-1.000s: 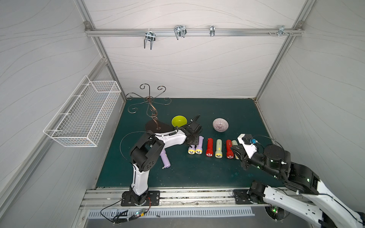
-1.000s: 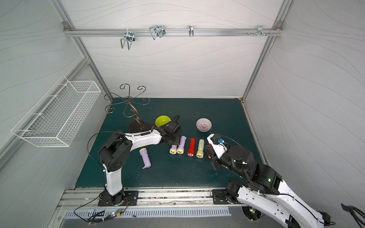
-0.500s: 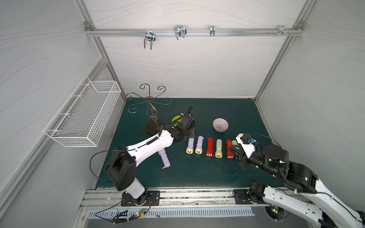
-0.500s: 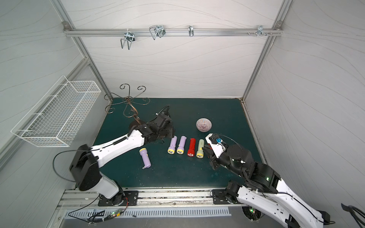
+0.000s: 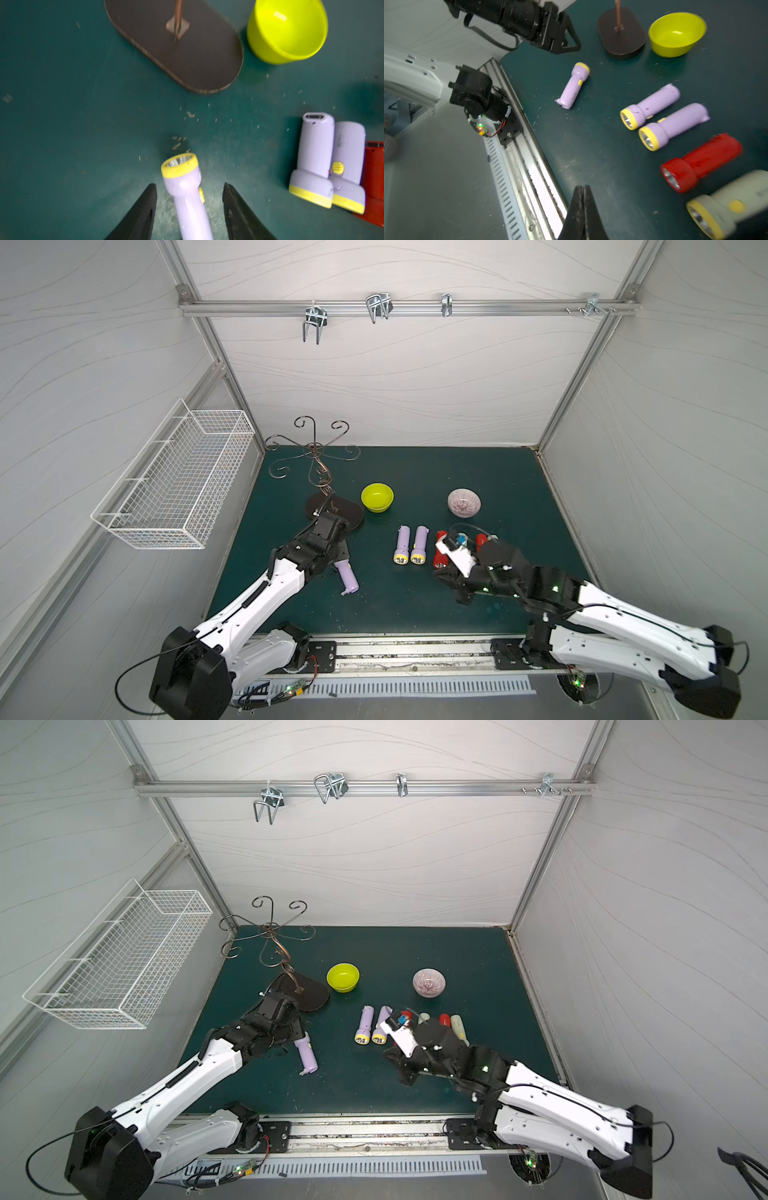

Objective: Close the plug at the bottom of the flashlight
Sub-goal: Adjust the flashlight at the center of the board.

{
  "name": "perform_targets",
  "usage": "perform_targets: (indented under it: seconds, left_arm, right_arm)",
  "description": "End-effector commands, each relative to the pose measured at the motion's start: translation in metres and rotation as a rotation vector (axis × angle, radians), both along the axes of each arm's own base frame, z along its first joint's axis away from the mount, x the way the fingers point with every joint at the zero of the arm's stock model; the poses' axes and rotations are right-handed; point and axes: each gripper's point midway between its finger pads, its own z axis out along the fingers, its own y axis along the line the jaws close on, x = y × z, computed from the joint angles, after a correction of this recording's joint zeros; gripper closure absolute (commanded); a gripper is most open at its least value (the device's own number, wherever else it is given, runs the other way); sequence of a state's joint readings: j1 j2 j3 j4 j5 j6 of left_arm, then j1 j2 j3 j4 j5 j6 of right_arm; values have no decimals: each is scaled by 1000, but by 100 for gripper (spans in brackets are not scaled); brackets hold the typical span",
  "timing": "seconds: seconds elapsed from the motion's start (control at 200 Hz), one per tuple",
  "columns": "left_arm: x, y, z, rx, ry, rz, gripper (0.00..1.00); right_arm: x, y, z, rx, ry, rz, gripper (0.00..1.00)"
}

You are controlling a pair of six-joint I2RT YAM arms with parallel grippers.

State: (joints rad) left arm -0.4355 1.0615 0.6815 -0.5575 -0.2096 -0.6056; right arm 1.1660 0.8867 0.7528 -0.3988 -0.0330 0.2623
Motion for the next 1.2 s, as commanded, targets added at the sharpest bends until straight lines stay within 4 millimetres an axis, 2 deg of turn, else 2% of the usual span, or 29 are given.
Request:
perform_targets:
  seconds: [0.0,0.155,0.355,0.44,0.63,0.715,0.891,1.056,1.196]
  left_arm:
    - [22,-10,11,-100,-66,21,45]
    - [40,-4,-4,-162,-32,64,46]
    - [66,9,-18,-261,-18,128,47]
    - [74,12,-29,-316,-1,145,48]
    - [84,17,-46,-387,18,168,50]
    - [85,19,-49,-394,19,162,50]
    - [87,18,-57,-412,24,147,50]
    - [86,11,-65,-447,35,113,51]
    - [83,4,-71,-475,52,88,52]
  right_arm:
    - [-18,48,11,98,-4,103,100]
    - [-47,100,-11,77,-14,248,100]
    - [-75,160,-39,92,25,420,100]
    - [-81,179,-50,116,48,472,100]
    - [-86,211,-91,79,121,530,100]
    - [-78,222,-105,89,188,506,100]
    - [-43,234,-131,99,329,411,100]
    - [-15,231,-152,63,367,330,100]
    - [8,224,-161,8,340,268,100]
